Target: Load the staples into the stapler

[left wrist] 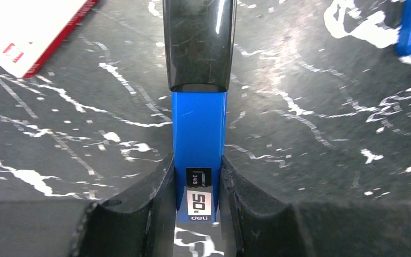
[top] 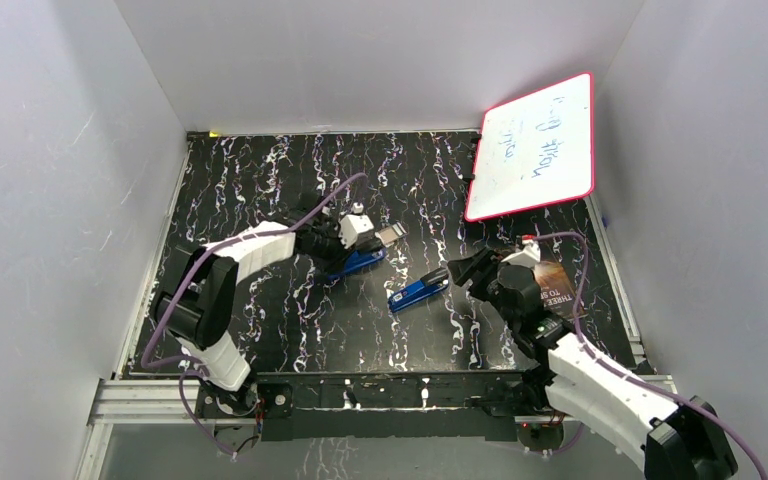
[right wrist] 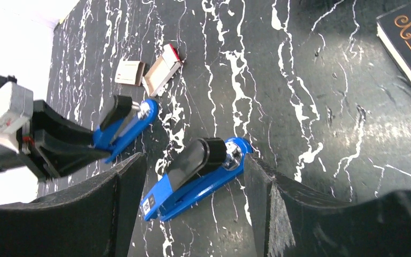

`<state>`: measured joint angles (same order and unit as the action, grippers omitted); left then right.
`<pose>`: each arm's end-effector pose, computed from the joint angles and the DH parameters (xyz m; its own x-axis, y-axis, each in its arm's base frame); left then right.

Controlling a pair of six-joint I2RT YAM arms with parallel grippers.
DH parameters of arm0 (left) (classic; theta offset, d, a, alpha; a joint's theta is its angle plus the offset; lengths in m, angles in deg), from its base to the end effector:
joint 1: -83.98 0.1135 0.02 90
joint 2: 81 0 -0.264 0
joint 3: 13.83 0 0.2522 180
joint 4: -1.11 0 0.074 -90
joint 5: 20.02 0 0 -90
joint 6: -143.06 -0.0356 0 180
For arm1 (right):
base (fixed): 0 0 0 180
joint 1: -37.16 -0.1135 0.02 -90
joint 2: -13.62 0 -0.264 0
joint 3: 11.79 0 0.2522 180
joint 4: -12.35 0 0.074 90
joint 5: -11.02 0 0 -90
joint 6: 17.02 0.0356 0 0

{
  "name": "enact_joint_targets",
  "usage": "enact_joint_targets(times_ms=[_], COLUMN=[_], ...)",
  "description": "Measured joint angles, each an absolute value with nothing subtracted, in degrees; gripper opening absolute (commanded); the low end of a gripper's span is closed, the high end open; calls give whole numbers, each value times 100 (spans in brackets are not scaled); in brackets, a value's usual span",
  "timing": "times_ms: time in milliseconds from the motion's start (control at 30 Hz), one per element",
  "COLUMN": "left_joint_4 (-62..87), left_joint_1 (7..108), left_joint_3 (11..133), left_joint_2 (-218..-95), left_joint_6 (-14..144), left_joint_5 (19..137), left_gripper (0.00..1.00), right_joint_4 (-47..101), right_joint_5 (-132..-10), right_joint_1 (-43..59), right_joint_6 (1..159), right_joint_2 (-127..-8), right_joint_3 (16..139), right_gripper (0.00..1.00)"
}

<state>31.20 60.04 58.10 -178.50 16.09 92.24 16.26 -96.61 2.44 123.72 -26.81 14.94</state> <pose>0.3074 -0.1512 0.1781 -0.2596 0.7242 -0.6388 0.9099 0.4050 0.0893 0.1434 0.0862 0.1923 -0.3939 0.6248 -0.6741 -0.0008 0.7332 0.6800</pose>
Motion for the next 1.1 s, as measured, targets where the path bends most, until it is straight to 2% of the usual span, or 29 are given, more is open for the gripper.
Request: enact_joint_targets(times_ms=[267, 633, 833, 1100], left_joint_4=[2810, 1735, 1072, 679], left_joint_1=[5164, 5081, 5046, 5024], left_joint_3=[5493, 4088, 3668, 3518], left_joint_2=[-17601, -16497, -16315, -16322], left_joint_6=[3760, 6837, 7589, 7913], left_joint_5=[8407, 7762, 7852, 8112], left_gripper=[0, 0, 0, 0], right_joint_4=[1298, 551, 280, -79], right_joint_5=[-9270, -8177, -7386, -6461], right_joint_1=[244, 182, -14, -161], right_joint_6=[12497, 13382, 13592, 13799], right_joint_2=[-4158, -6617, -7848, -8733], right_joint_3=[2631, 4069, 4703, 5059], right_gripper=[76, 74, 72, 70])
